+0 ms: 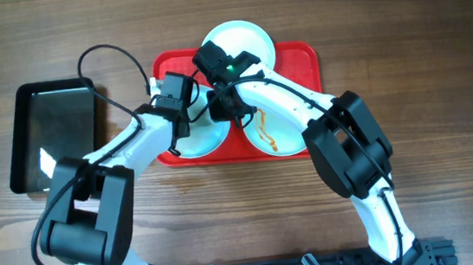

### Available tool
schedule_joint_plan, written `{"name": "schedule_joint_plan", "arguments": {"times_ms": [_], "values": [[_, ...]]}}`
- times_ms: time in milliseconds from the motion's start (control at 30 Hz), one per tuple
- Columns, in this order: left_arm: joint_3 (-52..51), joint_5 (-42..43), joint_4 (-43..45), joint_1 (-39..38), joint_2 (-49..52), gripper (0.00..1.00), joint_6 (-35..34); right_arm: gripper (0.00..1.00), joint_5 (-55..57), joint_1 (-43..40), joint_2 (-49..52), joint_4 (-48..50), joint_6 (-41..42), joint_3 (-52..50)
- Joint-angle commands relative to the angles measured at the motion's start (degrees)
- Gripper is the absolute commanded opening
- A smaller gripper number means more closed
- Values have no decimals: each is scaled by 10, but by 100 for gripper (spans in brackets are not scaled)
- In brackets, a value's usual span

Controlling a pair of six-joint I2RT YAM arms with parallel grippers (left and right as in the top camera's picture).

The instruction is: Clean dirty plates on tray and stack at the side

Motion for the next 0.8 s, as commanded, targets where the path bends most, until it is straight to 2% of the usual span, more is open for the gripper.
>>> {"name": "schedule_joint_plan", "arguments": {"times_ms": [0, 300, 500, 567, 600, 700, 767], "values": [[-17, -152, 13, 8, 20, 4, 20, 4, 14, 1, 34, -12, -13, -28], [-17, -152, 148, -3, 20, 4, -17, 4, 14, 1, 34, -14, -12, -28], [-17, -144, 135, -57, -17, 4, -21, 4, 14, 1, 34, -13, -13, -28], [-17, -94, 112, -85, -45, 4, -21, 4, 14, 1, 34, -13, -13, -28], [-17, -21, 89, -100, -67, 4, -24, 4, 14, 1, 34, -14, -13, -28], [-17, 91, 57, -105, -82, 4, -92, 4, 3, 1, 34, -14, -13, -28], [-17, 127, 33, -102, -81, 4, -121, 4, -6, 1, 34, -14, -13, -28]]}}
